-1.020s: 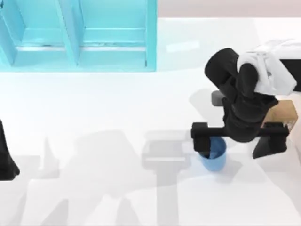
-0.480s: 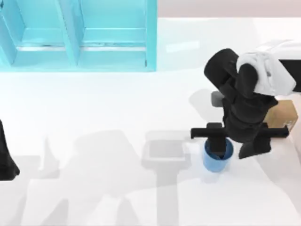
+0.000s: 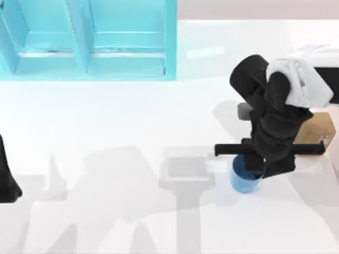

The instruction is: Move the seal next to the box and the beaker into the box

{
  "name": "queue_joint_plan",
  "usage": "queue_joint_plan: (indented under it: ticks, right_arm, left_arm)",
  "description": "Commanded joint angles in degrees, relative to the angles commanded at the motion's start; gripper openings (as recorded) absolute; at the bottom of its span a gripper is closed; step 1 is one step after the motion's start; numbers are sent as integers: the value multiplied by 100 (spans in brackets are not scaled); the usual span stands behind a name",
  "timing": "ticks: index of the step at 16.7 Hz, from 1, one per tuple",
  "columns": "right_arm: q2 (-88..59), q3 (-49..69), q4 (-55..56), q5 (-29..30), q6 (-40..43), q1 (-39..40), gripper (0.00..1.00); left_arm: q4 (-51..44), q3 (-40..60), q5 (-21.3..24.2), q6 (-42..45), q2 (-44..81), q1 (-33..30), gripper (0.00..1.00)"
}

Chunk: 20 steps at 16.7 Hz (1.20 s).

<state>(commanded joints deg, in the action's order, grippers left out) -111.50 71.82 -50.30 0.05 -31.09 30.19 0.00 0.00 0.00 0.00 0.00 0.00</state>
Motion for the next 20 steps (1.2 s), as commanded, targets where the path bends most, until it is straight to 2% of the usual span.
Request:
queue_joint_plan:
  ticks: [6, 14, 20]
  right_arm:
    - [87, 38, -96, -1, 91, -92, 0]
    - [1309, 505, -1860, -5, 1510, -1499, 0]
    - [1412, 543, -1970, 2, 1637, -1610, 0]
  left_arm:
    - [0, 0, 0, 0, 0, 0, 100]
    - [0, 0, 0, 0, 0, 0, 100]
    - [0, 0, 0, 0, 0, 0, 100]
